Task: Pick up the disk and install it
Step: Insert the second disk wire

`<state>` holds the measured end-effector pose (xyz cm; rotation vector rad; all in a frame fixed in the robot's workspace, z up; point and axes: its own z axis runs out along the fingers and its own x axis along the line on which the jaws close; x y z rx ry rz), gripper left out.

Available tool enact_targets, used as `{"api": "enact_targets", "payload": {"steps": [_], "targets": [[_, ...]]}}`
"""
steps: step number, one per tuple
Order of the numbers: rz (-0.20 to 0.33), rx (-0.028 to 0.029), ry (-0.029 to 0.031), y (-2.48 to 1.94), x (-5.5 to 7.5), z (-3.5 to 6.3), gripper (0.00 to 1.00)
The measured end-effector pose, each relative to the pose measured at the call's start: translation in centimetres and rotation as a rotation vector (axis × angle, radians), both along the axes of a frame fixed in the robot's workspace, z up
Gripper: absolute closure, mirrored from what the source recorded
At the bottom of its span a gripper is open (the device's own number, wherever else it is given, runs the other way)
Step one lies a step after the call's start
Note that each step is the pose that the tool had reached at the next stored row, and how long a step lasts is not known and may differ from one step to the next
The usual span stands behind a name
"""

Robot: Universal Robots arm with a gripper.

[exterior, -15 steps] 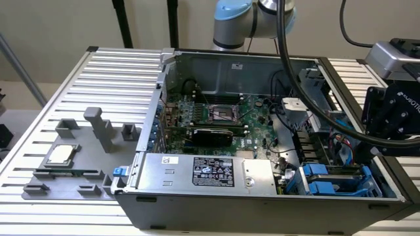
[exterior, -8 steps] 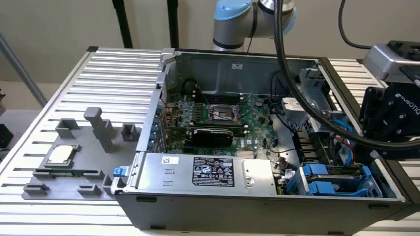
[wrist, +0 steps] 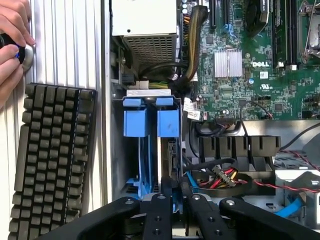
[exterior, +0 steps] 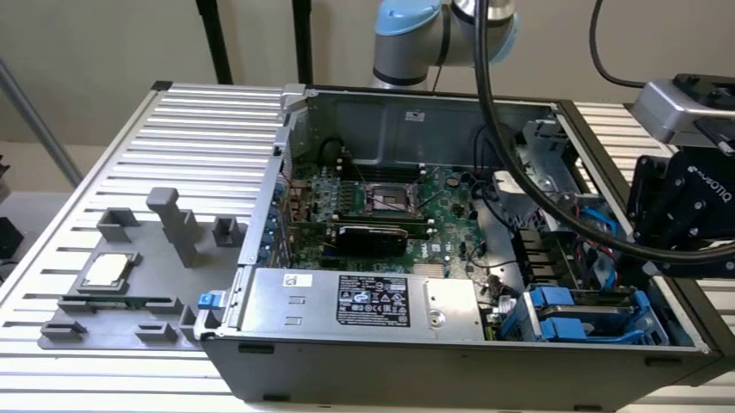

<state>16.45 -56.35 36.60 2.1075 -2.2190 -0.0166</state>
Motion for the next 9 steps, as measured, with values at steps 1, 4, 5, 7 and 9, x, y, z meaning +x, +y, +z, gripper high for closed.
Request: {"api": "enact_targets", "payload": {"steps": [1, 4, 5, 7, 9], "targets": [[0.000, 0.0000, 0.0000, 0.00, 0.0, -0.01, 1.00], [0.000, 0.0008, -0.0008, 0.00, -0.5, -0.01, 1.00], [0.000, 0.0022, -0.0019, -0.01, -0.9, -0.01, 1.00], [0.000, 0.0045, -0.0040, -0.01, -1.5, -0.01, 1.00], [0.000, 0.0073, -0.0065, -0.01, -2.1, -0.01, 1.00]]}}
